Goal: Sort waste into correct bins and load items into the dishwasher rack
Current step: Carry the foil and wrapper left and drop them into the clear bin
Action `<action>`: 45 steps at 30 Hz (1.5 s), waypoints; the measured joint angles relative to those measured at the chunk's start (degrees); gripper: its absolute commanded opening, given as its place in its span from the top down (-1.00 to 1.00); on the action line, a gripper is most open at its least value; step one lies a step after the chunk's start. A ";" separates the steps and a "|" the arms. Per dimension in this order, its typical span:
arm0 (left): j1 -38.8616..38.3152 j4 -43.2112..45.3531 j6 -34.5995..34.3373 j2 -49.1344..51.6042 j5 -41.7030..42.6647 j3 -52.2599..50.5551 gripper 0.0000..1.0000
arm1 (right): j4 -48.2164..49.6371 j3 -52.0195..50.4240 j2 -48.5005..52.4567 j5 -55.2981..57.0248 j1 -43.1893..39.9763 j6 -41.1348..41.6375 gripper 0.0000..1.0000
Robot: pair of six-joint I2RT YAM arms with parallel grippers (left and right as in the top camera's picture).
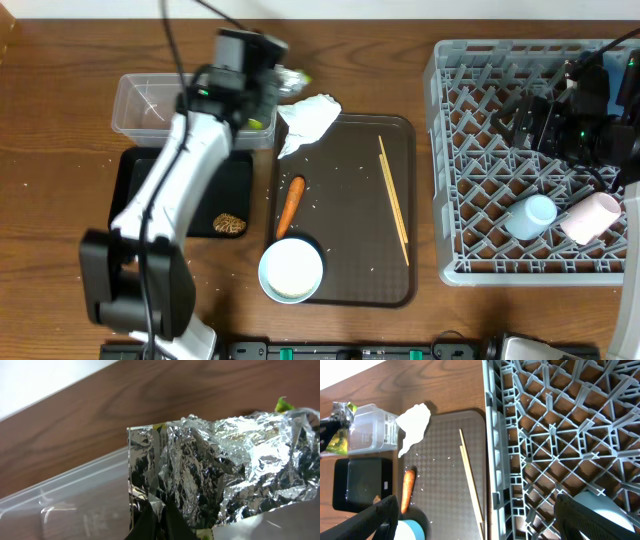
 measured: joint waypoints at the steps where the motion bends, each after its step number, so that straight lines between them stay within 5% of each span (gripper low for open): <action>1: 1.95 1.25 0.00 1.51 0.76 -0.04 0.51 | 0.02 0.00 0.00 0.00 0.00 0.00 -0.83; 3: 4.46 2.58 0.15 3.39 2.67 -0.15 -0.02 | 0.02 0.00 0.00 0.00 0.00 0.00 -0.83; 5: 6.14 3.32 -0.20 4.22 4.57 -0.50 -0.19 | -0.02 0.00 0.00 0.00 0.00 0.00 -0.82; 19: -3.30 2.27 0.72 -1.60 17.16 -0.63 -0.18 | 0.00 -0.04 0.00 0.28 0.00 0.00 -0.83; 26: -12.59 3.52 4.76 5.55 14.08 -0.66 -0.19 | -0.44 -0.04 0.00 0.48 0.00 0.00 -0.83; 36: -13.40 8.52 6.01 19.50 8.52 -1.46 -0.20 | -0.83 -0.09 0.00 0.68 0.00 0.00 -0.84; 38: -13.38 8.68 5.99 19.50 7.89 -1.44 -0.10 | -0.85 -0.11 0.00 0.68 0.00 0.00 -0.84; 42: -13.55 7.89 5.70 19.50 7.76 -1.42 0.83 | -0.83 -0.22 0.00 0.68 0.00 0.00 -0.84; 45: -13.97 6.88 6.05 19.50 7.80 -1.42 0.88 | -0.81 -0.46 0.00 0.68 0.00 0.00 -0.84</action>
